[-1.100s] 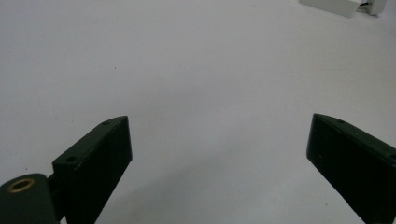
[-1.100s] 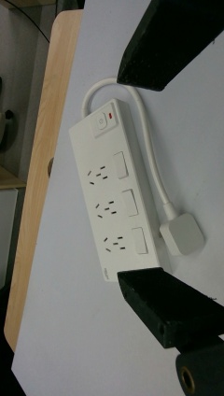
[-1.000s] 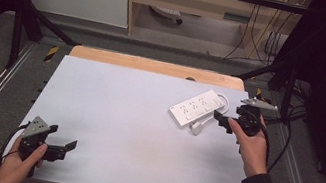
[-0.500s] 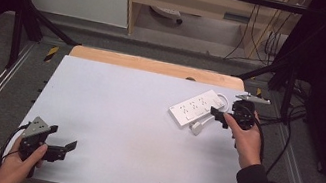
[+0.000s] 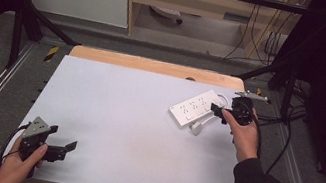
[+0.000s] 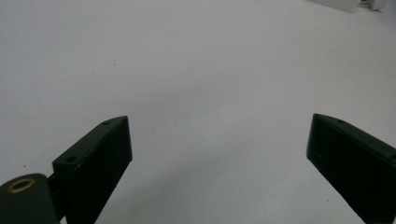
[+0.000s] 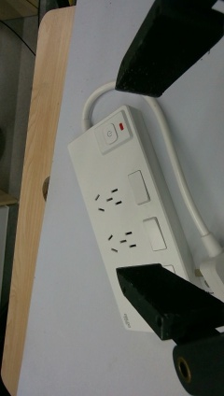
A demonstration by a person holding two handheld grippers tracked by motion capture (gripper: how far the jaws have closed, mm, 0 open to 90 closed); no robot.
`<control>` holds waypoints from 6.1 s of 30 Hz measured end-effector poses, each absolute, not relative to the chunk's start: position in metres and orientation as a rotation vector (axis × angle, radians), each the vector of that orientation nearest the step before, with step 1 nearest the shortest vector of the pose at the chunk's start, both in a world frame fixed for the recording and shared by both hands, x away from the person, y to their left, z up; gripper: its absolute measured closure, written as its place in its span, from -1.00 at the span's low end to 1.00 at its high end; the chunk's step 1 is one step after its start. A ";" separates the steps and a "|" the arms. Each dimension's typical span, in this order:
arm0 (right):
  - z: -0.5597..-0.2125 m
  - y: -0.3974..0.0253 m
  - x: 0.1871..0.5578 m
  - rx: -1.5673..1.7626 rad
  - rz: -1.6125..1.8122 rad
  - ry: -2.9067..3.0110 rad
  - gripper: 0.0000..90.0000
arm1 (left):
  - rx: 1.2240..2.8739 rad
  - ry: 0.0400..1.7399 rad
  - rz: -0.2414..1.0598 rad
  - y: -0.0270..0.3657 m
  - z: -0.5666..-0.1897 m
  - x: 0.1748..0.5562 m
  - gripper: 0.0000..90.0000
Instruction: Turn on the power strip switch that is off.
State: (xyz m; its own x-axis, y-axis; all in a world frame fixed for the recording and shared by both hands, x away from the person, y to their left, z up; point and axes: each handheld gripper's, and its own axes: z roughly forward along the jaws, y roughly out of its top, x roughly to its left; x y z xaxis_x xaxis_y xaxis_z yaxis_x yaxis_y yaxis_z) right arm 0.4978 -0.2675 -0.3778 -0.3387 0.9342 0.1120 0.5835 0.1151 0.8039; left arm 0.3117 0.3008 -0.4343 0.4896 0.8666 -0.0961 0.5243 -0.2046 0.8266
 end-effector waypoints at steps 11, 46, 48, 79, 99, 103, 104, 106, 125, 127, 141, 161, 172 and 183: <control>-0.387 -0.267 0.510 1.518 1.082 1.978 -0.78 | 1.874 1.160 0.500 0.301 -0.435 0.312 -0.85; -0.407 -0.261 0.525 1.548 1.105 2.045 -0.05 | 1.884 1.159 0.497 0.300 -0.436 0.312 -0.85; -0.408 -0.260 0.526 1.548 1.112 2.042 0.03 | 1.885 1.160 0.496 0.300 -0.436 0.312 -0.85; -0.422 -0.244 0.523 1.487 1.219 2.068 0.93 | 1.890 1.157 0.492 0.300 -0.436 0.312 -0.85; -0.429 -0.239 0.519 1.457 1.216 2.080 1.00 | 1.898 1.154 0.491 0.299 -0.436 0.312 -0.85; -0.430 -0.238 0.520 1.450 1.206 2.084 1.00 | 1.899 1.156 0.490 0.299 -0.437 0.312 -0.85; -0.430 -0.238 0.520 1.451 1.205 2.086 1.00 | 1.902 1.158 0.489 0.299 -0.437 0.312 -0.85; -0.431 -0.237 0.520 1.454 1.203 2.082 1.00 | 1.905 1.159 0.488 0.299 -0.437 0.312 -0.85; -0.435 -0.238 0.522 1.431 1.177 2.086 1.00 | 1.913 1.158 0.485 0.299 -0.437 0.312 -0.85; -0.435 -0.239 0.522 1.432 1.178 2.087 1.00 | 1.913 1.158 0.486 0.299 -0.437 0.312 -0.85; -0.437 -0.237 0.522 1.436 1.182 2.085 1.00 | 1.912 1.160 0.487 0.299 -0.437 0.312 -0.85; -0.440 -0.240 0.519 1.457 1.224 2.052 1.00 | 1.912 1.159 0.487 0.298 -0.437 0.312 -0.85; -0.439 -0.238 0.519 1.444 1.203 2.056 1.00 | 1.913 1.158 0.487 0.298 -0.437 0.312 -0.85; -0.440 -0.239 0.519 1.442 1.205 2.055 1.00 | 1.917 1.161 0.486 0.298 -0.438 0.312 -0.85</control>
State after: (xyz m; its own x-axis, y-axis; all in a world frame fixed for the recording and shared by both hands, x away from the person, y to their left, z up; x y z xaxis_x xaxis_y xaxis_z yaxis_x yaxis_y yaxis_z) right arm 0.5188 -0.2388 -0.4402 -0.4174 0.8914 0.1765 0.5891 0.1176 0.7995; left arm 0.3124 0.2981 -0.4379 0.4996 0.8620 -0.0858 0.5440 -0.2351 0.8055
